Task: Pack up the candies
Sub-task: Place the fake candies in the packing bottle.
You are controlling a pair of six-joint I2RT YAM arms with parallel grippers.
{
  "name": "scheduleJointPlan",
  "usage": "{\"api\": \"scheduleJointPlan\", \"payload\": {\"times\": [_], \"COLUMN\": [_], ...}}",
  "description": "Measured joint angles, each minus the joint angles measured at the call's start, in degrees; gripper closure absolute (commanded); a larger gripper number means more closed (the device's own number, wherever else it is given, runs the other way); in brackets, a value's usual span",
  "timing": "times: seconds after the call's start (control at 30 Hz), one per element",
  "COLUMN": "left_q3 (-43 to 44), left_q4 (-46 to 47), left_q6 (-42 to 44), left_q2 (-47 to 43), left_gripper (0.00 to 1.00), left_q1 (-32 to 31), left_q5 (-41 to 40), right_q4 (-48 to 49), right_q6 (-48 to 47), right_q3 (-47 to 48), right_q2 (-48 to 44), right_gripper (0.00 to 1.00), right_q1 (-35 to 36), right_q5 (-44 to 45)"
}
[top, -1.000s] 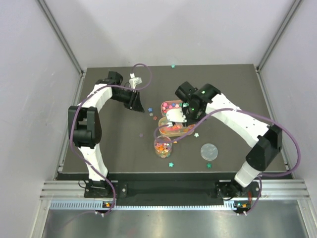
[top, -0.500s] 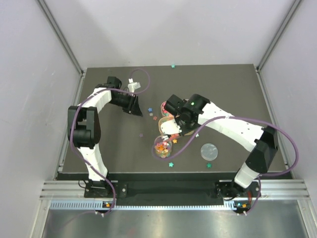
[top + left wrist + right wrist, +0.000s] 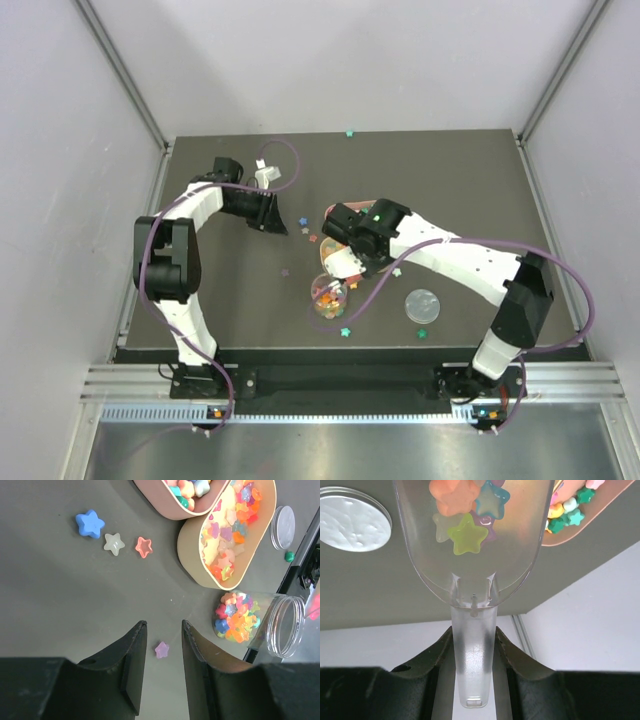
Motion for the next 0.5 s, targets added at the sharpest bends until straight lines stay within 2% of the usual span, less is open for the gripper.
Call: {"api": "scheduleJointPlan", "payload": {"times": [0.5], "left_q3": [-2.78], "left_q4": [4.92], "left_q6": [-1.92], "left_q2": [-0.02], "left_gripper": [0.61], "left_q1": [0.98], "left_q5": [1.70], "right_q4": [-0.13], "right_q6": [-1.86], "right_q3": [-0.35], "right_q2": [0.13], "right_gripper": [1.00], "right_q1": [2.91], "right_q5": [10.29]}}
